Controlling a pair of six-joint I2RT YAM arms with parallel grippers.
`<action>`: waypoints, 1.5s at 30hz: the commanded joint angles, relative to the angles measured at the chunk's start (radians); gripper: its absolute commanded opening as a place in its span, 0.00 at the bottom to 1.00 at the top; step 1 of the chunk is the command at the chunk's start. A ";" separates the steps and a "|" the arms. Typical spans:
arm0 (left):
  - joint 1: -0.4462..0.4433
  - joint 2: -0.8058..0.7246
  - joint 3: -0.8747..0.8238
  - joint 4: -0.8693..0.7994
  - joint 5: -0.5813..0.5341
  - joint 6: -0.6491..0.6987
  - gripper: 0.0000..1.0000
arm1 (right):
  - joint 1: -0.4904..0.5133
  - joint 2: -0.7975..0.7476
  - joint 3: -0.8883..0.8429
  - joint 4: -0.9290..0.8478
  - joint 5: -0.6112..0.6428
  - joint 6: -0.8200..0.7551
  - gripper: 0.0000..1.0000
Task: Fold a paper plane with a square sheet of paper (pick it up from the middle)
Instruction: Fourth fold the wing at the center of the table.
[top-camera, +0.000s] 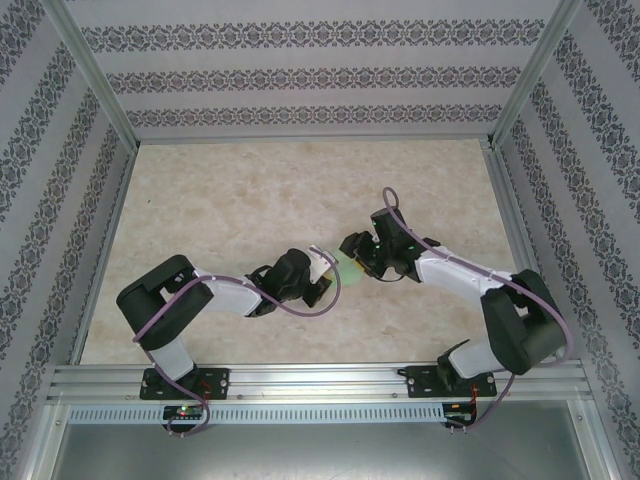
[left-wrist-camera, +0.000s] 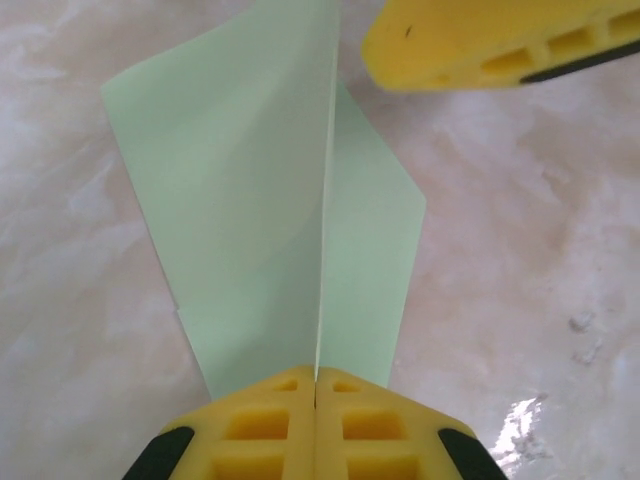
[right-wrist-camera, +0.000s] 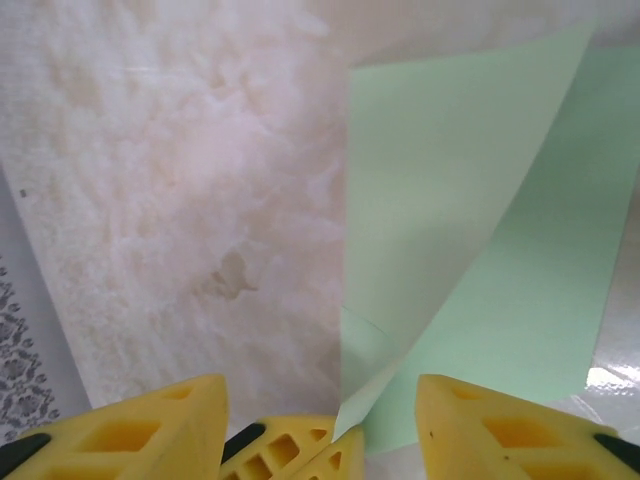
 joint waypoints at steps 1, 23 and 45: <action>0.019 -0.001 0.043 -0.057 0.081 -0.156 0.03 | -0.015 -0.064 -0.043 0.028 -0.007 -0.123 0.55; 0.085 0.049 -0.008 0.074 0.167 -0.592 0.00 | 0.004 0.052 -0.103 0.156 -0.072 -0.251 0.37; 0.128 0.042 -0.038 0.140 0.208 -0.716 0.00 | 0.043 0.222 -0.016 0.212 -0.100 -0.267 0.37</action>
